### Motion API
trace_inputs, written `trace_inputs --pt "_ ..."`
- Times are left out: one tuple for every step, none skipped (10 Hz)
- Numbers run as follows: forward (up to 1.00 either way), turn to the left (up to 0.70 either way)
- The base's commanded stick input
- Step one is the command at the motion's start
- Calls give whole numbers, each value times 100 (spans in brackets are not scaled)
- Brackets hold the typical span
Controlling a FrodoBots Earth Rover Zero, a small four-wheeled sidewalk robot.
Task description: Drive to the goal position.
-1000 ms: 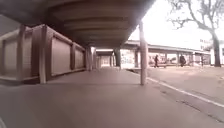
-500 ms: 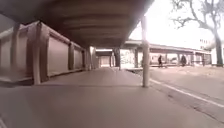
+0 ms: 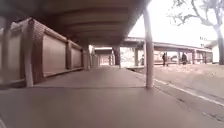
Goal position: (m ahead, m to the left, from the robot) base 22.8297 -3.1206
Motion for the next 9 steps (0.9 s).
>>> trace_inputs --pt "70 0" --pt "70 0" --pt "70 0" --pt "70 0" --pt "70 7" --pt "70 17" --pt "70 16" --pt "70 12" --pt "70 7"
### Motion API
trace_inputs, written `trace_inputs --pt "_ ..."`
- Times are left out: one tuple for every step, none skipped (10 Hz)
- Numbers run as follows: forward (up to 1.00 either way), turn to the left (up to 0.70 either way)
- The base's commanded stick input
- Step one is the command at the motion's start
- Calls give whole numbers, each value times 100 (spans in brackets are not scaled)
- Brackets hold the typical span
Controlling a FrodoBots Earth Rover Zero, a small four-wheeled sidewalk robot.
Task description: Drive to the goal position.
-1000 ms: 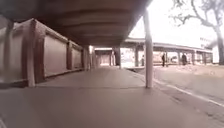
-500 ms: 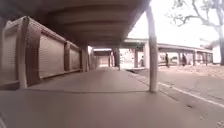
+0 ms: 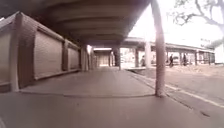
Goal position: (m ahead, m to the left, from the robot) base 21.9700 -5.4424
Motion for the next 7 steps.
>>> trace_inputs --pt "70 1" --pt "70 0" --pt "70 0" --pt "70 0" --pt "70 0" --pt "70 0" --pt "70 0"
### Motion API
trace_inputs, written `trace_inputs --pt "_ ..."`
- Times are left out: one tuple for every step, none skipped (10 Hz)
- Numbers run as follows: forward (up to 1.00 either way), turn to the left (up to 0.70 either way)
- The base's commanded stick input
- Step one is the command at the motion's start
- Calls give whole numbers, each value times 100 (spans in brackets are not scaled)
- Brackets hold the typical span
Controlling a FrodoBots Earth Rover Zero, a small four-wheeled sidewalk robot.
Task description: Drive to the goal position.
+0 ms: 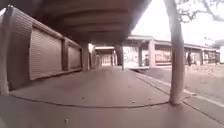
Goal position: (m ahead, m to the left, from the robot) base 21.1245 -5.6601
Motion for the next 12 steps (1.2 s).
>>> trace_inputs --pt "70 0" --pt "70 0" --pt "70 0" --pt "70 0" --pt "70 0" --pt "70 0" --pt "70 0" --pt "70 0" --pt "70 0" --pt "70 0" --pt "70 0" --pt "70 0"
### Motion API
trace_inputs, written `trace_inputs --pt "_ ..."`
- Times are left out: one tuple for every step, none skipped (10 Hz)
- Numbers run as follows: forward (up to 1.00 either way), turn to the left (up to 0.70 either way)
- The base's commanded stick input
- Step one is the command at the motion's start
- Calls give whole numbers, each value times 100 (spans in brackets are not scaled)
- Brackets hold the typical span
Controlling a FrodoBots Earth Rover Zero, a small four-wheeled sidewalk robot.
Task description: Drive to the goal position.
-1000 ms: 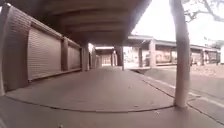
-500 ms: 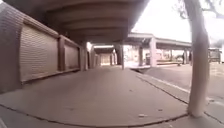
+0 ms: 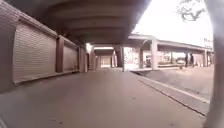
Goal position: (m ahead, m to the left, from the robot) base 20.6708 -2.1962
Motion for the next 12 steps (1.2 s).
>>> trace_inputs --pt "70 0" --pt "70 0" --pt "70 0" --pt "70 0" --pt "70 0" --pt "70 0" --pt "70 0" --pt "70 0" --pt "70 4" --pt "70 8" --pt "70 12" --pt "70 6"
